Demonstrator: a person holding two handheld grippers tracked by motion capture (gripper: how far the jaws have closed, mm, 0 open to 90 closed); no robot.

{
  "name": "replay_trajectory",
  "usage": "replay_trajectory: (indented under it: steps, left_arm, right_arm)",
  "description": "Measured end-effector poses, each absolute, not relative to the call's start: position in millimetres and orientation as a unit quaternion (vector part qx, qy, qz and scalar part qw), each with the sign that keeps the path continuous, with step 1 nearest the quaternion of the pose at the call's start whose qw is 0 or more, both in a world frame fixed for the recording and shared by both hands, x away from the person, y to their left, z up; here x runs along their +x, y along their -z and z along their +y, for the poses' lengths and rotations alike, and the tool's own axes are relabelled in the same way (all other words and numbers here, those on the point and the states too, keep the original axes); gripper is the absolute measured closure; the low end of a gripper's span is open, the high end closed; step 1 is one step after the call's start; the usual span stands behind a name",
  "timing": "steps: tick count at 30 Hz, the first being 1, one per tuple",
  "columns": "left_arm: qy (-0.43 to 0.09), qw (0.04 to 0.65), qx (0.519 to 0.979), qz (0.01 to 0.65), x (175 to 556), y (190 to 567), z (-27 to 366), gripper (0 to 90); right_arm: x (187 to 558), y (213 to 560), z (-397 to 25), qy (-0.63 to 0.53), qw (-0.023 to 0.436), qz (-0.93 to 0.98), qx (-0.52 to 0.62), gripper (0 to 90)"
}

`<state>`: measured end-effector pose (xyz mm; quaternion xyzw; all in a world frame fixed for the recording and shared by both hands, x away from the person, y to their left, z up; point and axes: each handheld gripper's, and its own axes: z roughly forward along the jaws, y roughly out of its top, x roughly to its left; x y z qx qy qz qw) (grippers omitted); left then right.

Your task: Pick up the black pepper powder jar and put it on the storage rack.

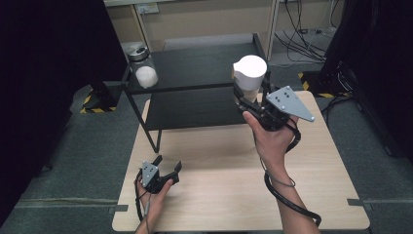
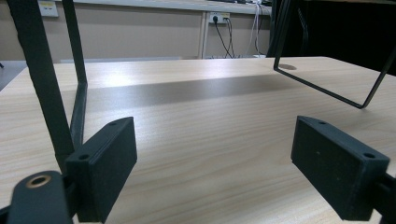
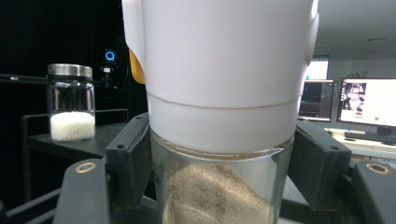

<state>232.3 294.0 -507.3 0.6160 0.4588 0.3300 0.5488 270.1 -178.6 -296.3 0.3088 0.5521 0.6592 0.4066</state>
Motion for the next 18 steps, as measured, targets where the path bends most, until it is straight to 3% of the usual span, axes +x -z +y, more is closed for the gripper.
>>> replay_trajectory:
  steps: [18]
  left_arm:
    - [-0.328, 0.55, 0.616, 0.46, 233, 507, 294, 13.8]
  right_arm:
    - [295, 261, -167, -0.651, 0.415, 0.548, 0.323, 30.9]
